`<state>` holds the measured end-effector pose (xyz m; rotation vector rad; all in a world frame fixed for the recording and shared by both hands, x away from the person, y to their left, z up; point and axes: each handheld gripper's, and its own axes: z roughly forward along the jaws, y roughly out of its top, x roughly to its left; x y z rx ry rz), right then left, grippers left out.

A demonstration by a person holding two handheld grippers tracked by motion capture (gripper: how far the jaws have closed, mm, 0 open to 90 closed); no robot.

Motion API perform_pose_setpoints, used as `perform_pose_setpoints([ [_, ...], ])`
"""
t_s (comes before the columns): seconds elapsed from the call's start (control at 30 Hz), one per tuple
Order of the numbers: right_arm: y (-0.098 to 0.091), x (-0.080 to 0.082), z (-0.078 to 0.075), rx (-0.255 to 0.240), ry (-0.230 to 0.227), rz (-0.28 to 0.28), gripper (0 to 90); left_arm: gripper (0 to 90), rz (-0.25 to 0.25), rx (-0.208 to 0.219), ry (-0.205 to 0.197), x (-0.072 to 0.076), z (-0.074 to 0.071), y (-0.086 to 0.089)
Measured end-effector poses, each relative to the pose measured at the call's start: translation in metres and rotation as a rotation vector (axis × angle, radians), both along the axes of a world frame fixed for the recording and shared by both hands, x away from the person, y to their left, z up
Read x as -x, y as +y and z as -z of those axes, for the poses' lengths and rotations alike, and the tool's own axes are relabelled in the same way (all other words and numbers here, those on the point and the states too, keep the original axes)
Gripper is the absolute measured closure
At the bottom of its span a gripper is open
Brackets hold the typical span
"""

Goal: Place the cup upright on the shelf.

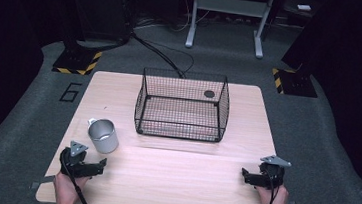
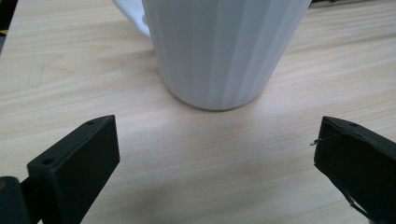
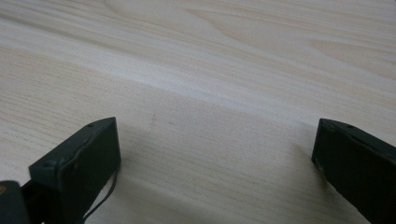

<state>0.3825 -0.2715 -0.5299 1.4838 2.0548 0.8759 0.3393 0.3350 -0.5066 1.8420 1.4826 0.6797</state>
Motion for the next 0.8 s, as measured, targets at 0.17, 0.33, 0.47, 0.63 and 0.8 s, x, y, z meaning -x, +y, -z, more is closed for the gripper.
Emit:
perform_pose_setpoints([
  [0.17,0.000,0.000,0.000,0.000,-0.005,0.005,1.2,0.2,-0.003,0.007,-0.027,-0.003,-0.017,-0.005],
  [0.33,0.000,0.000,0.000,0.001,-0.004,0.004,1.3,0.2,-0.012,0.013,-0.046,-0.008,-0.027,-0.006],
  [0.47,0.000,0.000,0.000,0.002,-0.004,0.003,1.3,0.2,-0.016,0.022,-0.052,-0.014,-0.034,-0.008],
  [0.63,0.000,0.000,0.000,0.002,-0.004,0.002,1.3,0.1,-0.020,0.031,-0.058,-0.024,-0.040,-0.008],
  [0.8,0.000,0.000,0.000,0.002,-0.005,0.002,1.3,0.1,-0.017,0.056,-0.058,-0.032,-0.044,-0.006],
])
